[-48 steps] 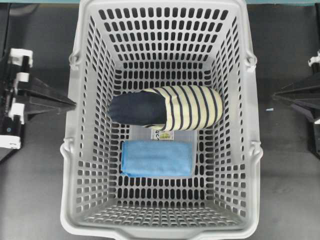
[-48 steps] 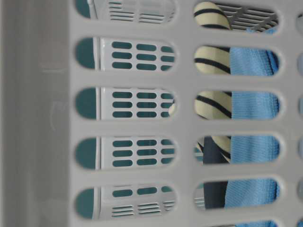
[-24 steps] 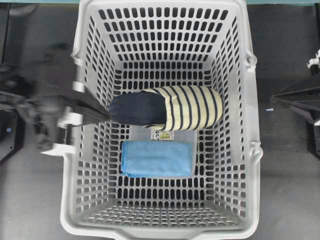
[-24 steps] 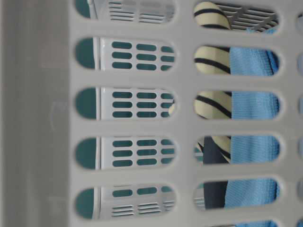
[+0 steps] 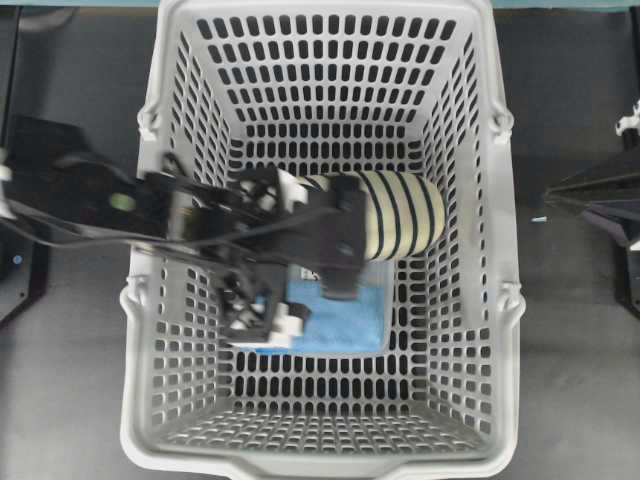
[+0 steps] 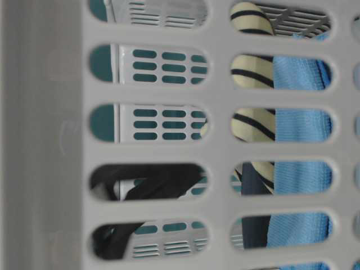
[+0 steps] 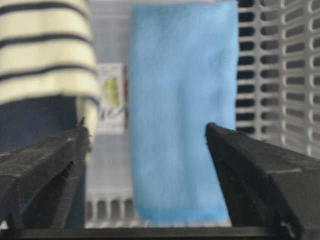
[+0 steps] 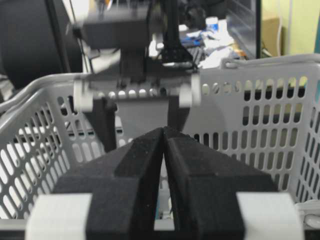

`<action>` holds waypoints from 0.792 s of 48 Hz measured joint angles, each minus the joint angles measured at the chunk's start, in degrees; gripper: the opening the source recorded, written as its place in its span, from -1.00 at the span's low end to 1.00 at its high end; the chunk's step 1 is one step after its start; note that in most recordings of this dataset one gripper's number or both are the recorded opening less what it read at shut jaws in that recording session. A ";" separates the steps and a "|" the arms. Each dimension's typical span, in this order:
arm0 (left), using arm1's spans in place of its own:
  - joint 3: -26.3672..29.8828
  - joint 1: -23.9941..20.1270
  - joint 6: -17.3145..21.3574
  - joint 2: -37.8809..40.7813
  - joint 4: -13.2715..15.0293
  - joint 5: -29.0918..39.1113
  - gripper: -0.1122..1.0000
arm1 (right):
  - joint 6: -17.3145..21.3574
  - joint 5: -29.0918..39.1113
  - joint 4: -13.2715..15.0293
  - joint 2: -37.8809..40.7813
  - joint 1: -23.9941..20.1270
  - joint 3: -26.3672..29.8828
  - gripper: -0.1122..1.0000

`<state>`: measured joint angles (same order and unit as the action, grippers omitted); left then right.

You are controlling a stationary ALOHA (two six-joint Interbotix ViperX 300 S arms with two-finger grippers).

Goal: Pick up the blue cloth from the shopping basket with the left arm.
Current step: 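Lower the open left gripper onto the blue cloth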

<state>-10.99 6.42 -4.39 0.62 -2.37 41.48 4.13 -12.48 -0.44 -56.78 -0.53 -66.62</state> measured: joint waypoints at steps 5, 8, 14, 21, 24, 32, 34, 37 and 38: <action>1.58 0.62 0.00 4.22 0.09 0.09 0.80 | 0.00 0.00 0.00 -0.35 -0.09 0.00 -0.78; 1.58 0.88 0.09 6.06 0.00 0.09 0.80 | 0.00 0.00 0.00 -0.44 -0.09 0.00 -0.78; 1.58 1.05 0.26 8.26 0.00 0.09 0.80 | 0.00 0.00 0.00 -0.62 -0.09 0.00 -0.78; 1.67 1.14 0.35 9.05 0.00 -0.09 0.80 | 0.00 0.00 0.00 -0.88 -0.09 0.00 -0.78; 1.32 1.32 0.35 9.14 0.09 -0.62 0.79 | 0.00 0.00 0.00 -1.05 -0.09 0.00 -0.78; -0.44 1.32 0.00 9.32 0.00 -1.93 0.71 | 0.00 0.09 0.00 -1.23 -0.09 0.00 -0.78; -0.70 1.32 0.00 9.23 0.09 -2.02 0.67 | 0.00 0.09 0.00 -1.23 -0.09 0.00 -0.78; -1.14 1.41 0.00 9.14 0.00 -2.11 0.57 | 0.00 0.09 0.00 -1.23 -0.09 0.00 -0.78; -1.32 1.41 0.00 9.14 0.00 -2.11 0.52 | 0.00 0.09 0.00 -1.23 -0.09 0.00 -0.78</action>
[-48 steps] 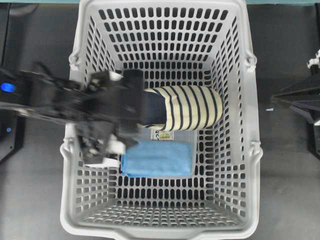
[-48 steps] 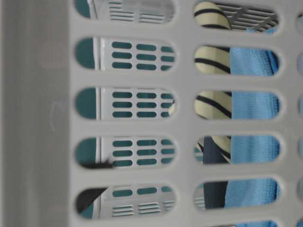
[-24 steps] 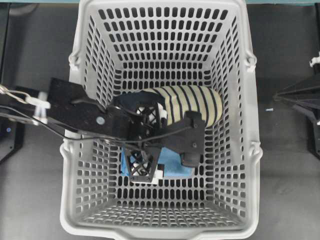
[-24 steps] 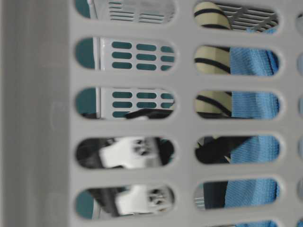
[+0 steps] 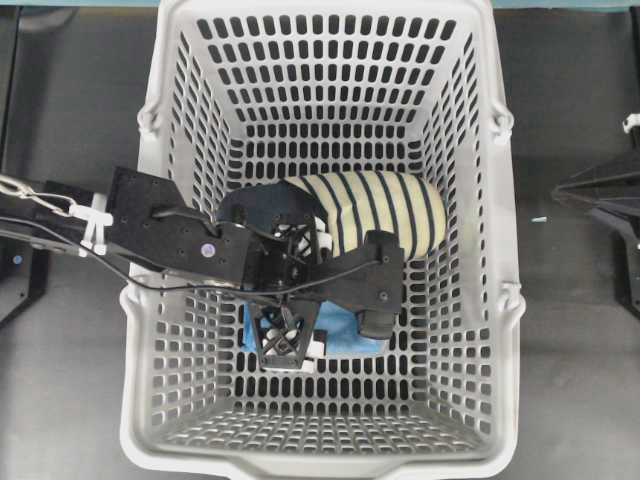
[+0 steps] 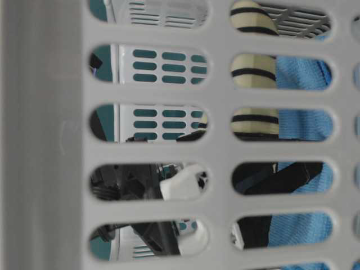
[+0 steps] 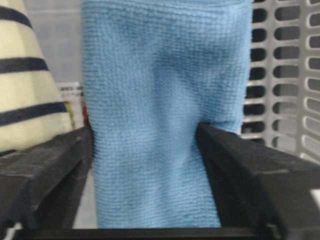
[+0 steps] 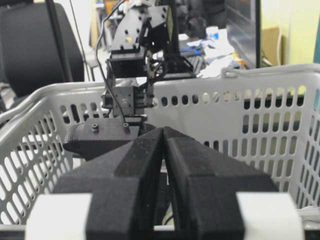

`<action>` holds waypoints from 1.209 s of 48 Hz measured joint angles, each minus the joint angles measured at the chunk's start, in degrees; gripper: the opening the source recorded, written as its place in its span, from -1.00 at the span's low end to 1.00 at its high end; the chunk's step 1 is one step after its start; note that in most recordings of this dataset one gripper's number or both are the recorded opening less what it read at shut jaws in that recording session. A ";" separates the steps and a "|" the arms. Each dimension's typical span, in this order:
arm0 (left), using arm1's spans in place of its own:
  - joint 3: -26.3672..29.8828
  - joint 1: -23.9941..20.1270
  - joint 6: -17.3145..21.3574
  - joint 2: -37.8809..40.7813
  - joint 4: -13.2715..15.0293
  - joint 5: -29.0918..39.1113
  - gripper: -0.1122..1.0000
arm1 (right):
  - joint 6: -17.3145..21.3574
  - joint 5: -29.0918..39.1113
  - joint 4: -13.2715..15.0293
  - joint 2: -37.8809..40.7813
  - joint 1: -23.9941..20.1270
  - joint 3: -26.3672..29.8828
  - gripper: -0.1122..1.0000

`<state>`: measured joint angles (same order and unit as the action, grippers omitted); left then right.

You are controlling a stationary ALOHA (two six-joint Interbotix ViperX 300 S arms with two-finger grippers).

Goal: Pick up the blue cloth from the shopping basket with the left arm.
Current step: 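Lower the open left gripper onto the blue cloth, then close the left gripper on the blue cloth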

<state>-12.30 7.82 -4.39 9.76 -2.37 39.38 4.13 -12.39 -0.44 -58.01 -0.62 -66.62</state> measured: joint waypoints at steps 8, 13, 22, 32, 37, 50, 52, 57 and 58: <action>-0.97 0.26 0.35 -0.26 0.09 -0.18 -0.09 | 0.00 0.00 0.00 0.00 0.00 0.00 -0.78; -0.97 0.62 1.05 -0.44 0.09 -0.18 -0.51 | 0.00 0.09 0.00 0.00 0.00 0.00 -0.78; 0.18 0.88 1.32 -1.32 0.09 0.18 -0.58 | 0.00 0.00 0.00 0.00 0.00 0.00 -0.78; 4.92 1.23 1.23 -3.60 0.00 4.22 -0.58 | 0.09 0.00 -0.09 -0.09 0.00 0.00 -0.78; 9.40 1.85 1.23 -5.71 0.09 7.82 -0.58 | 0.09 0.00 -0.09 -0.26 0.00 0.00 -0.78; 24.87 3.52 0.18 -10.37 0.00 23.12 -0.58 | 0.09 0.00 -0.09 -1.14 0.00 0.00 -0.78; 26.46 3.69 0.26 -10.90 0.09 24.61 -0.58 | 0.09 0.00 -0.09 -1.14 -0.09 0.00 -0.78; 28.13 3.78 0.26 -11.60 0.09 26.37 -0.58 | 0.09 0.00 -0.09 -1.14 -0.09 0.00 -0.78; 28.21 3.78 0.26 -11.51 0.09 26.46 -0.58 | 0.09 -0.09 -0.09 -1.14 -0.09 0.00 -0.78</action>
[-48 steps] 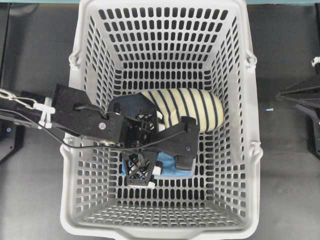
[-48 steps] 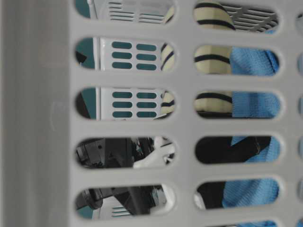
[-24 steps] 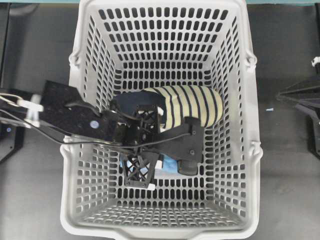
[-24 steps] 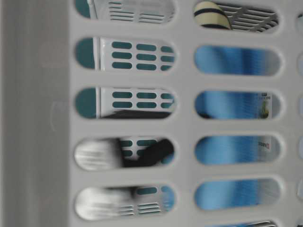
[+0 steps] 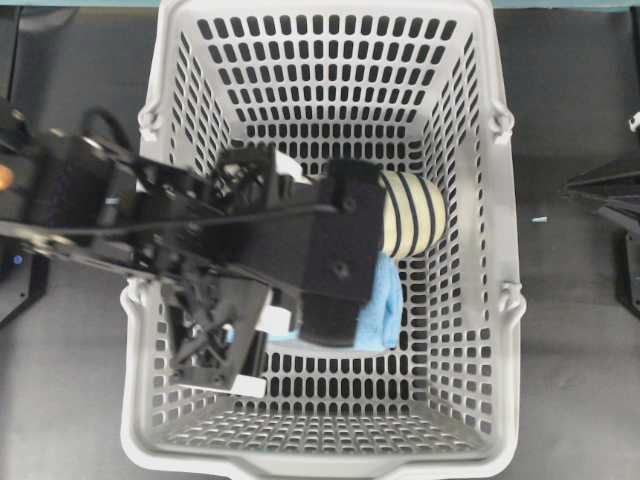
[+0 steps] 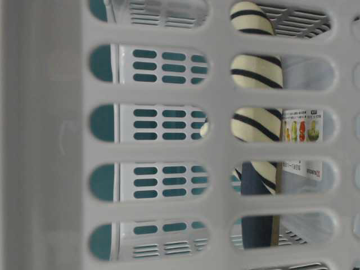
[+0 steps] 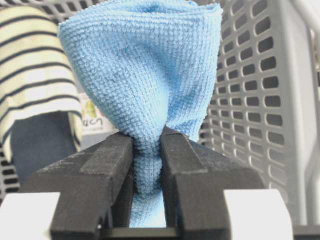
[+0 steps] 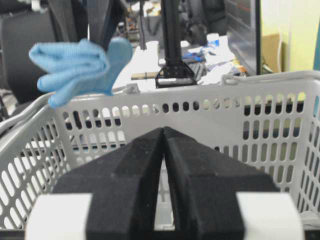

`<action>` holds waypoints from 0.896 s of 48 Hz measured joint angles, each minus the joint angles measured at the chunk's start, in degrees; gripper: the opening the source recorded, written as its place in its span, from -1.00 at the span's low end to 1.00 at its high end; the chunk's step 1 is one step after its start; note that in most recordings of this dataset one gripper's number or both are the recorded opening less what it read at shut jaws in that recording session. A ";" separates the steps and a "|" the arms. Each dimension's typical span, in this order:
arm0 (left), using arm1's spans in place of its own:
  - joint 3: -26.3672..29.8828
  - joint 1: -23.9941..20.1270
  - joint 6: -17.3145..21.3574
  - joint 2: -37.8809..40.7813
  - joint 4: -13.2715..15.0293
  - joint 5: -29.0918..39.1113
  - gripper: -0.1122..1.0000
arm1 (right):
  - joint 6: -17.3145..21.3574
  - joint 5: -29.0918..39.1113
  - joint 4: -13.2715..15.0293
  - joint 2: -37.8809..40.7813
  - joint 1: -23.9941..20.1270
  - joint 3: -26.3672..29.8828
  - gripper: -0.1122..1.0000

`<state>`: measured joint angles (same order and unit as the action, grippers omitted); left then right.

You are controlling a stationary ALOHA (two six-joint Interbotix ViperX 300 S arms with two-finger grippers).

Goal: Pick up the blue cloth from the shopping basket with the left arm.
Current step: 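Close the left gripper on the blue cloth, then lift the blue cloth up out of the basket with the left gripper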

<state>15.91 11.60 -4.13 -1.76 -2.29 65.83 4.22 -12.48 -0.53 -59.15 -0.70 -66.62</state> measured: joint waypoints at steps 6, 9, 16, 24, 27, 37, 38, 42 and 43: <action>0.00 0.00 0.00 0.00 0.00 0.53 -0.58 | -0.09 0.09 0.00 -0.09 0.00 -0.09 -0.78; 0.00 0.09 0.00 0.00 -0.09 0.62 -0.58 | 0.00 0.09 0.00 -0.09 0.00 0.00 -0.78; 0.00 0.09 0.26 0.00 -0.09 0.70 -0.58 | 0.00 0.09 0.00 -0.09 -0.18 0.00 -0.78; -0.44 0.09 0.26 0.00 -0.09 0.70 -0.58 | 0.00 0.09 -0.09 -0.09 -0.18 -0.09 -0.78; -0.79 0.09 0.26 0.00 -0.09 0.70 -0.58 | 0.00 0.18 0.00 -0.09 -0.18 -0.09 -0.78; -0.97 -0.09 0.00 0.00 -0.09 0.70 -0.58 | 0.00 0.18 -0.09 -0.09 -0.18 -0.09 -0.78; -1.05 -0.18 0.09 0.00 0.00 0.79 -0.58 | 0.00 0.09 0.00 -0.09 -0.18 -0.09 -0.78; -1.32 -0.70 0.00 0.00 0.00 0.70 -0.58 | 0.00 0.18 0.00 -0.09 -0.18 -0.09 -0.78; -1.49 -0.88 0.00 0.00 0.00 0.79 -0.58 | 0.00 0.09 -0.09 -0.09 -0.18 -0.09 -0.78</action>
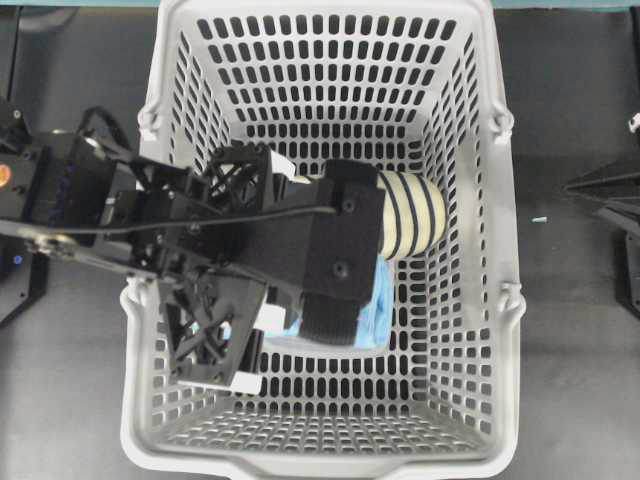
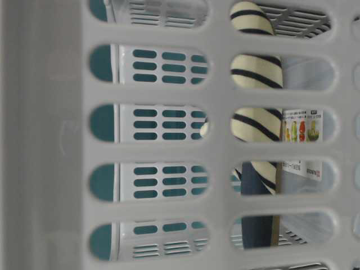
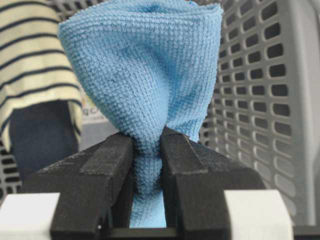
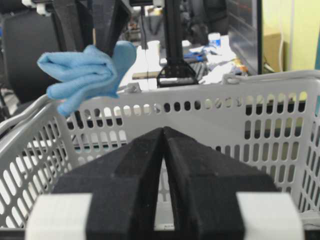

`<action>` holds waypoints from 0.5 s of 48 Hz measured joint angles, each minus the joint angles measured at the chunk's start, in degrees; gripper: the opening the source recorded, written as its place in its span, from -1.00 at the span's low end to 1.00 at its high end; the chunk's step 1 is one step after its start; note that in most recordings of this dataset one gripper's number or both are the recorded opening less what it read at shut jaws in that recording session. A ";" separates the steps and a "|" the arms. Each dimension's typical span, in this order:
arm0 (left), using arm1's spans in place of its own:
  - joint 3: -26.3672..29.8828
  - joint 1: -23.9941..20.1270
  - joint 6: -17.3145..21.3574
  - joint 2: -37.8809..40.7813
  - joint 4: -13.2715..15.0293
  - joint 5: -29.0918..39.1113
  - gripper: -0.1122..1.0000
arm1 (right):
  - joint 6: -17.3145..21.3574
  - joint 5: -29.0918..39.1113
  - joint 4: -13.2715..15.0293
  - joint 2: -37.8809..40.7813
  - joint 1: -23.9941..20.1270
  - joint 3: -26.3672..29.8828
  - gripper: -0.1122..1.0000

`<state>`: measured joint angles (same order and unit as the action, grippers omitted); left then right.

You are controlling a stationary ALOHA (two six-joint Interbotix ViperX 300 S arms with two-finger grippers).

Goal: Pick up the blue cloth from the shopping basket with the left arm.
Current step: 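Lift the blue cloth up out of the basket with the left gripper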

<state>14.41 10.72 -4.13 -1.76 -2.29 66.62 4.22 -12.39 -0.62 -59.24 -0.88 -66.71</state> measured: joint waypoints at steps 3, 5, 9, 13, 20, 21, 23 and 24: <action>-0.18 -0.88 -0.09 0.00 0.00 0.00 -0.58 | 0.00 0.09 0.00 0.00 0.00 0.00 -0.78; -0.18 -1.41 -0.09 0.00 0.00 0.00 -0.58 | 0.00 0.09 0.00 0.00 0.00 0.00 -0.78; -0.44 -2.29 0.26 0.00 0.00 0.00 -0.58 | 0.00 0.09 0.00 0.00 0.00 0.00 -0.78; -1.05 -3.08 0.35 -0.18 0.00 0.00 -0.58 | -0.09 0.09 0.09 -0.26 0.00 0.00 -0.78; -1.67 -4.39 0.35 -0.62 0.00 0.00 -0.58 | -0.09 0.09 0.09 -0.70 0.00 0.00 -0.78; -1.67 -4.48 0.35 -0.70 -0.09 0.00 -0.58 | 0.00 0.09 0.00 -0.79 0.00 0.00 -0.78; -1.67 -4.48 0.35 -0.79 -0.09 0.00 -0.58 | -0.09 0.09 0.09 -0.88 0.00 0.00 -0.78; -1.67 -4.48 0.44 -0.88 -0.09 0.00 -0.58 | 0.00 0.09 0.00 -0.97 0.00 0.00 -0.78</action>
<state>12.74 6.24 -3.69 -2.64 -2.37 66.62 4.22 -12.30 -0.62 -60.21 -0.88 -66.71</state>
